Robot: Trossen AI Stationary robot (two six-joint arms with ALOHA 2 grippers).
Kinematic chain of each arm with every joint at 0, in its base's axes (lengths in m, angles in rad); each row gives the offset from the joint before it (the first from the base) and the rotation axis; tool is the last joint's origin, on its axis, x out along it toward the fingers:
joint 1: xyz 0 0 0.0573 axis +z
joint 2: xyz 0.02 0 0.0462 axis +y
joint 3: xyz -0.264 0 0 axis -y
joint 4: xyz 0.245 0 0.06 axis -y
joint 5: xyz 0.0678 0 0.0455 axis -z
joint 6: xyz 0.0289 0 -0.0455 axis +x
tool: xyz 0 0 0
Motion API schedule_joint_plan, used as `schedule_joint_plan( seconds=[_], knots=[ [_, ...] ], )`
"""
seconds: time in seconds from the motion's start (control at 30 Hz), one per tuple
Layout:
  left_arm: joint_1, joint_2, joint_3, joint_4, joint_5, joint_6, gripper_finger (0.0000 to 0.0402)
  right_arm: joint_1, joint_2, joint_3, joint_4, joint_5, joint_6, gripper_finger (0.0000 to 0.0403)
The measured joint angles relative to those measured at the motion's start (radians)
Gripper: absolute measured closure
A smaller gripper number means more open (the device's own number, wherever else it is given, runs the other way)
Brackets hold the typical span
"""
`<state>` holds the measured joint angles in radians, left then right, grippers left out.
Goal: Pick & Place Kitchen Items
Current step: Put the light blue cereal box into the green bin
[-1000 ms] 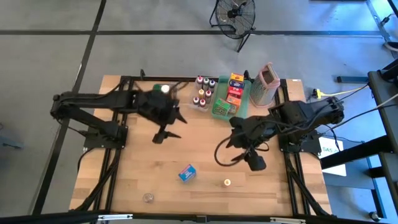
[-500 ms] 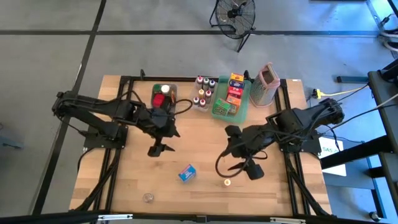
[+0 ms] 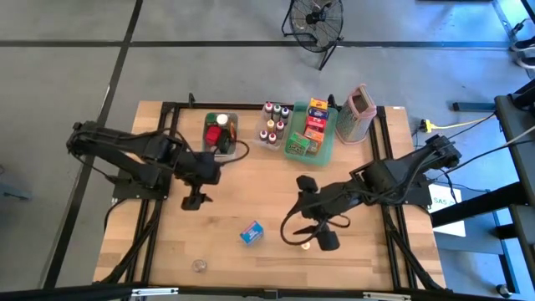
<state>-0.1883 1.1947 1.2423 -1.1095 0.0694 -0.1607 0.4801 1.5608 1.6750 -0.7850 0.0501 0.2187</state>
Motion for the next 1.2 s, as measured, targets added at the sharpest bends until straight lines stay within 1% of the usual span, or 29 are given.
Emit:
schedule_joint_plan(
  seconds=[0.1, 0.23, 0.4, 0.5, 0.63, 0.77, 0.93, 1.2],
  knots=[
    [-0.049, -0.01, 0.0, -0.013, -0.011, -0.022, 0.0104, 0.0, 0.018, -0.002, 0.029, 0.0, 0.033, 0.0162],
    [-0.124, -0.028, 0.0, -0.017, -0.076, -0.047, 0.0103, 0.006, 0.043, -0.002, 0.087, 0.003, 0.078, 0.0162],
    [-0.205, -0.054, 0.0, -0.042, -0.142, -0.103, 0.0104, 0.033, 0.076, -0.002, 0.193, 0.003, 0.082, 0.0162],
    [-0.247, -0.068, -0.01, -0.056, -0.157, -0.146, 0.0103, 0.048, 0.089, -0.002, 0.248, 0.008, 0.085, 0.0162],
    [-0.304, -0.081, -0.035, -0.054, -0.158, -0.201, 0.0104, 0.067, 0.098, -0.002, 0.307, 0.058, 0.079, 0.0162],
    [-0.359, -0.097, -0.052, -0.054, -0.158, -0.241, 0.0104, 0.077, 0.106, -0.001, 0.32, 0.091, 0.063, 0.0162],
    [-0.407, -0.128, -0.058, -0.056, -0.172, -0.263, 0.0103, 0.07, 0.114, -0.001, 0.334, 0.107, 0.09, 0.0162],
    [-0.49, -0.136, -0.058, -0.077, -0.258, -0.347, 0.0103, 0.038, 0.116, -0.001, 0.373, 0.107, 0.165, 0.0162]
  ],
)
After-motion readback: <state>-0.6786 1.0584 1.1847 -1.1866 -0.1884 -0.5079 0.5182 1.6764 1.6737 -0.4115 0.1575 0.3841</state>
